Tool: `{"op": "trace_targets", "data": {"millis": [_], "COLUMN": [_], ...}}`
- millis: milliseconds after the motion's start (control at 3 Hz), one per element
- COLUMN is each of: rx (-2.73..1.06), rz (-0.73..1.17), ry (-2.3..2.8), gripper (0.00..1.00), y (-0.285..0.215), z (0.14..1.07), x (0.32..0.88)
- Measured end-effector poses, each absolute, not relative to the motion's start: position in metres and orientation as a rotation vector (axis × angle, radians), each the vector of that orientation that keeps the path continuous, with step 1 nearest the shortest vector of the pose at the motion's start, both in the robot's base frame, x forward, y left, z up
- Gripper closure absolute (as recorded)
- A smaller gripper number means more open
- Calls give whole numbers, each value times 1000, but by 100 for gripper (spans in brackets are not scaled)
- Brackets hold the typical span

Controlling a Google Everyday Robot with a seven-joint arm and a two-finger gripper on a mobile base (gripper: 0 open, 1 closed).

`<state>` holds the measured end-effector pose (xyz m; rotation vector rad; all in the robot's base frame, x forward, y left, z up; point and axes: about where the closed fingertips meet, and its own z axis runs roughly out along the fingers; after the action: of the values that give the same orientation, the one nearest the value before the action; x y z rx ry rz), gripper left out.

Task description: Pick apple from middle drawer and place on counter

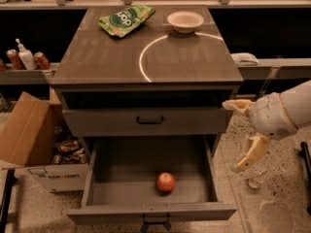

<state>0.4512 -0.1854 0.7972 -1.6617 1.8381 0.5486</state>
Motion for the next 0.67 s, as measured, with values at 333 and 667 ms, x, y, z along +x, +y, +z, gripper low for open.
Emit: {"op": "trace_targets", "data": {"millis": [333,667], "rx": [-1669,-1665], "rz": [631,647], "ry": [1792,1786], "gripper": [0,0], "y": [-191,-192], "z": [746,744], "x": [456,458]}}
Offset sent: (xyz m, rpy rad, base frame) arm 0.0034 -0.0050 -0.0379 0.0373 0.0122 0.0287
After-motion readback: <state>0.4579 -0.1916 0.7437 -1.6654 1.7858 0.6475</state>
